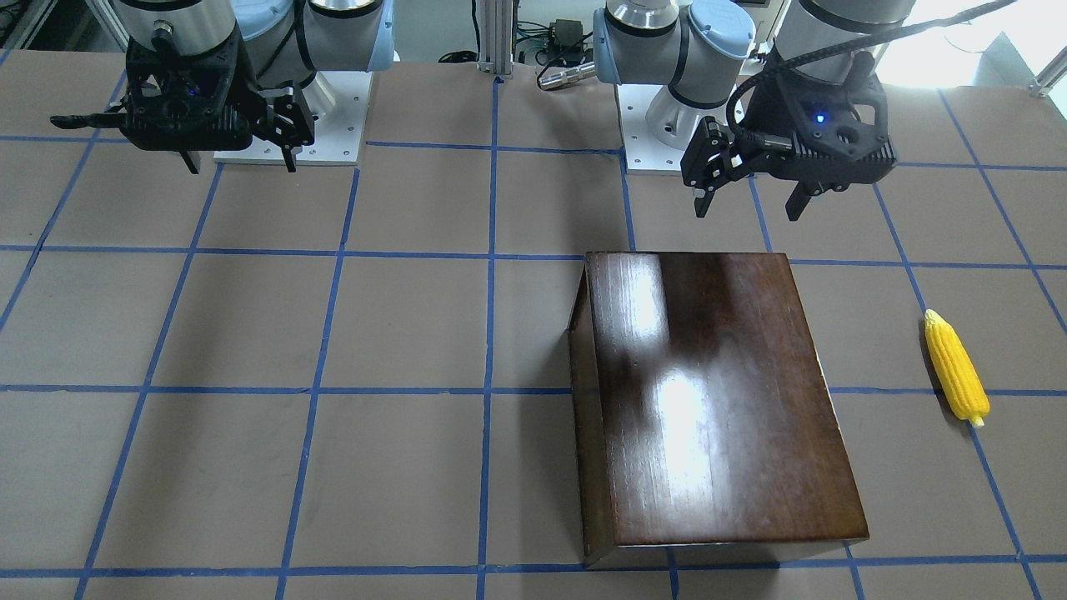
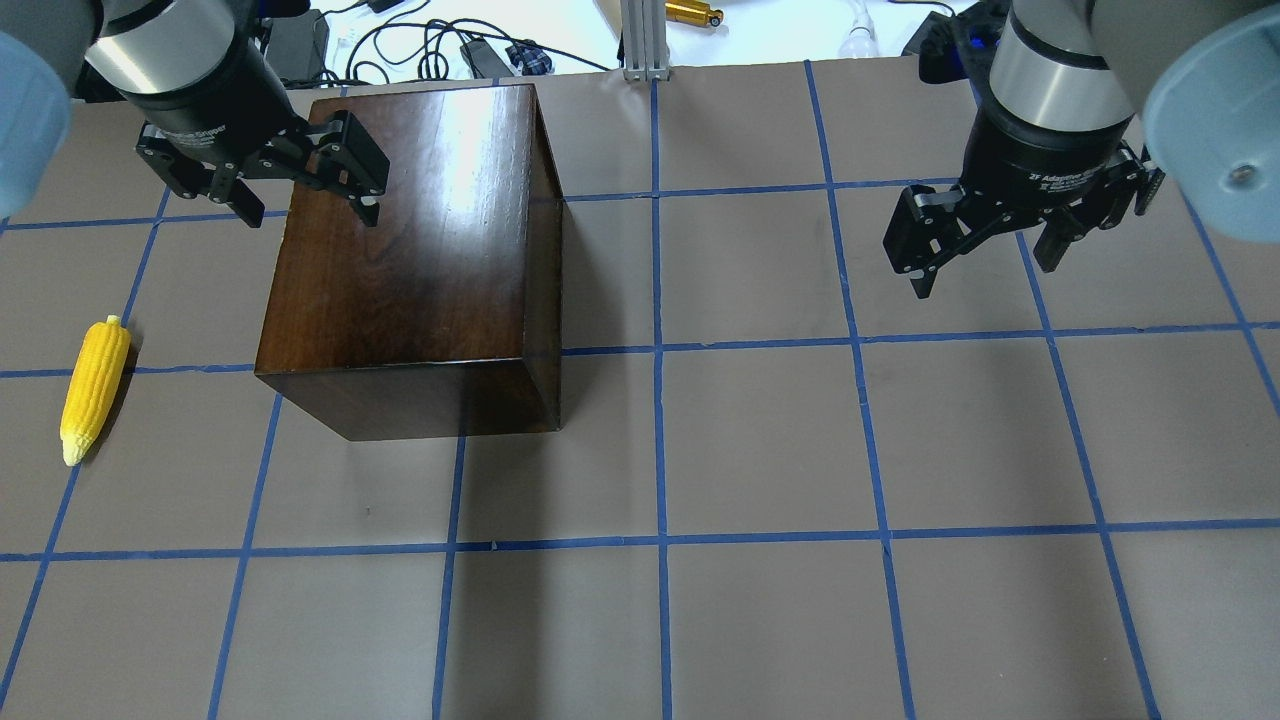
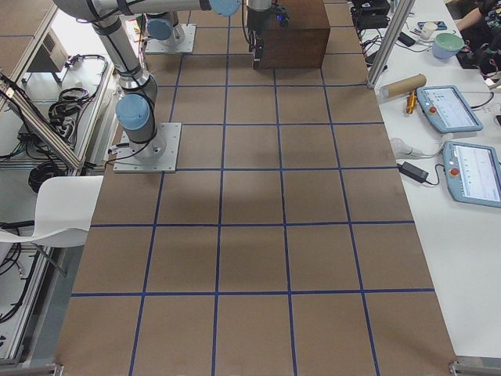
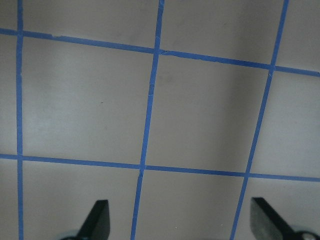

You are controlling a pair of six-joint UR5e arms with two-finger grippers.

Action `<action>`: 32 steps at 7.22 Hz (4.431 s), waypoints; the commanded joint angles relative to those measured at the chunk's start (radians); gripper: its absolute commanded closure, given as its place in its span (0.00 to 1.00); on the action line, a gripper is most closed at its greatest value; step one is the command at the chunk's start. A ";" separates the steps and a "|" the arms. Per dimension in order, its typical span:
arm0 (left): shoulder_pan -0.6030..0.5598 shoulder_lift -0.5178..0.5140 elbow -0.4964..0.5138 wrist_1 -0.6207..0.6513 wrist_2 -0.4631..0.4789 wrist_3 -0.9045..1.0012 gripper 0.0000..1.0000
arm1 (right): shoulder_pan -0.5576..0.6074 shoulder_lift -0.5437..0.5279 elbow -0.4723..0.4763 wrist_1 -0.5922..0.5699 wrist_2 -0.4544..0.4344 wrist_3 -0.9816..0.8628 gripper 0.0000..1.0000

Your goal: Open drawer and put corn inside

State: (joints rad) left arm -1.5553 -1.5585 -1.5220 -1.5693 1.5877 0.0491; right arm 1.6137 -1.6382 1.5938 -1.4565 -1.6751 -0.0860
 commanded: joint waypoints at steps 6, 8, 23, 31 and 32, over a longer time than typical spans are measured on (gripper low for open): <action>0.000 0.000 0.000 0.000 -0.003 0.002 0.00 | 0.000 0.000 0.000 -0.001 0.000 0.000 0.00; 0.001 0.000 0.002 0.002 -0.008 0.003 0.00 | 0.000 0.000 0.000 0.001 0.000 0.000 0.00; 0.647 -0.386 0.261 -0.074 -0.029 0.600 0.00 | 0.000 0.000 0.000 0.001 0.000 0.000 0.00; 0.528 -0.505 0.168 -0.071 -0.443 0.592 0.00 | 0.000 0.000 0.000 0.001 0.000 0.000 0.00; 0.512 -0.509 0.161 -0.071 -0.449 0.591 0.00 | 0.000 0.000 0.000 -0.001 0.000 0.000 0.00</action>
State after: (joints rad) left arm -1.0255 -2.0583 -1.3501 -1.6397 1.1462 0.6409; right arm 1.6137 -1.6383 1.5938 -1.4562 -1.6751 -0.0859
